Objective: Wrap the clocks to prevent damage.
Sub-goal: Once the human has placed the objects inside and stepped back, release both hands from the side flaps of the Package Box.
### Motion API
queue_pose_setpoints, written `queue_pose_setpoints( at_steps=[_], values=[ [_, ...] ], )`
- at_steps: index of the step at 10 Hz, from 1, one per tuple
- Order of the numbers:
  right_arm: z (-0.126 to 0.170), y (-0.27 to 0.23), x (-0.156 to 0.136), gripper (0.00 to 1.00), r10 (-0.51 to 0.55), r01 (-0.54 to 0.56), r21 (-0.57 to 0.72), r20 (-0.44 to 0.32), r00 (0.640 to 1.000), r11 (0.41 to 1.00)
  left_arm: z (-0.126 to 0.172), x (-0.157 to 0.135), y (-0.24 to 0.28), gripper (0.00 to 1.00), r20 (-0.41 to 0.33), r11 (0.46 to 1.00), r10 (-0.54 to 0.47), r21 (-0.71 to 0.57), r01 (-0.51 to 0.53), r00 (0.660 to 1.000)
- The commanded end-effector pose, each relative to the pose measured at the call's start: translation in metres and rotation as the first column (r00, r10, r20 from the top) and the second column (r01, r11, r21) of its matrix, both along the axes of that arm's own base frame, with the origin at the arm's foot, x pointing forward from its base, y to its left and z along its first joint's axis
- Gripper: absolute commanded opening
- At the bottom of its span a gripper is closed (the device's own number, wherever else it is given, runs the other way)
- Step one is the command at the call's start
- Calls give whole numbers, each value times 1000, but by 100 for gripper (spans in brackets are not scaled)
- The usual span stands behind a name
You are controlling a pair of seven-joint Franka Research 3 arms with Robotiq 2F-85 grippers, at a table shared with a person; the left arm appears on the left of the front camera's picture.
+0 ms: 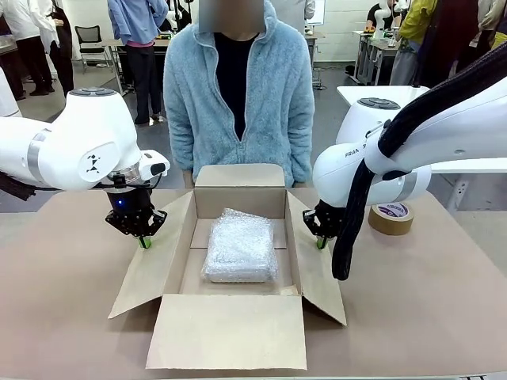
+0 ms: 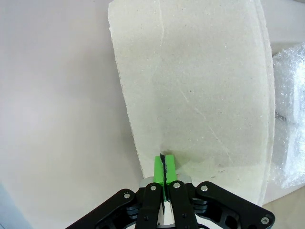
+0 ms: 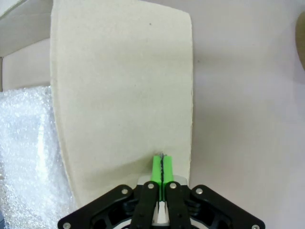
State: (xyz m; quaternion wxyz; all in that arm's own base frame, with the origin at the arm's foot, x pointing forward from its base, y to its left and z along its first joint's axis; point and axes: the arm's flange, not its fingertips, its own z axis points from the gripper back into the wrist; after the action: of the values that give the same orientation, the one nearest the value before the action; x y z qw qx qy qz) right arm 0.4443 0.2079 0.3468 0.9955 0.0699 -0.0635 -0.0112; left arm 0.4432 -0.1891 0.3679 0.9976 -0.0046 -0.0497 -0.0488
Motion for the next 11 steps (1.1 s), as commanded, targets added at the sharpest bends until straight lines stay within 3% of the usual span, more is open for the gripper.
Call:
queue_pose_setpoints(
  at_steps=[1, 4, 5, 7, 8, 9, 10, 11],
  values=[
    [0, 0, 0, 1, 0, 0, 0, 0, 1000, 1000, 0, 0, 0, 0, 0, 1000, 0, 0, 0, 1000],
    [69, -23, -28, 1, 125, -117, -103, 79, 989, 988, 73, -27, 23, 0, 137, 961, -250, -81, 263, 958],
    [93, -30, -41, 1, 243, -231, -169, 49, 969, 958, 100, -40, 29, 0, 139, 929, -352, -66, 364, 925],
    [132, -51, -72, 1, 468, -463, -262, -46, 883, 847, 136, -75, 53, 0, 97, 836, -548, 23, 549, 831],
    [146, -60, -82, 1, 513, -505, -253, -41, 858, 825, 149, -85, 67, 0, 90, 796, -605, 31, 605, 791],
    [153, -65, -87, 1, 509, -496, -270, -25, 860, 825, 156, -92, 77, 0, 96, 761, -649, 42, 648, 755],
    [155, -65, -79, 1, 341, -292, -311, 115, 933, 904, 146, -75, 46, 0, 103, 838, -543, 6, 546, 833],
    [156, -56, -86, 1, 486, -483, -250, -52, 872, 839, 146, -75, 46, 0, 103, 838, -543, 6, 546, 833]
  ],
)
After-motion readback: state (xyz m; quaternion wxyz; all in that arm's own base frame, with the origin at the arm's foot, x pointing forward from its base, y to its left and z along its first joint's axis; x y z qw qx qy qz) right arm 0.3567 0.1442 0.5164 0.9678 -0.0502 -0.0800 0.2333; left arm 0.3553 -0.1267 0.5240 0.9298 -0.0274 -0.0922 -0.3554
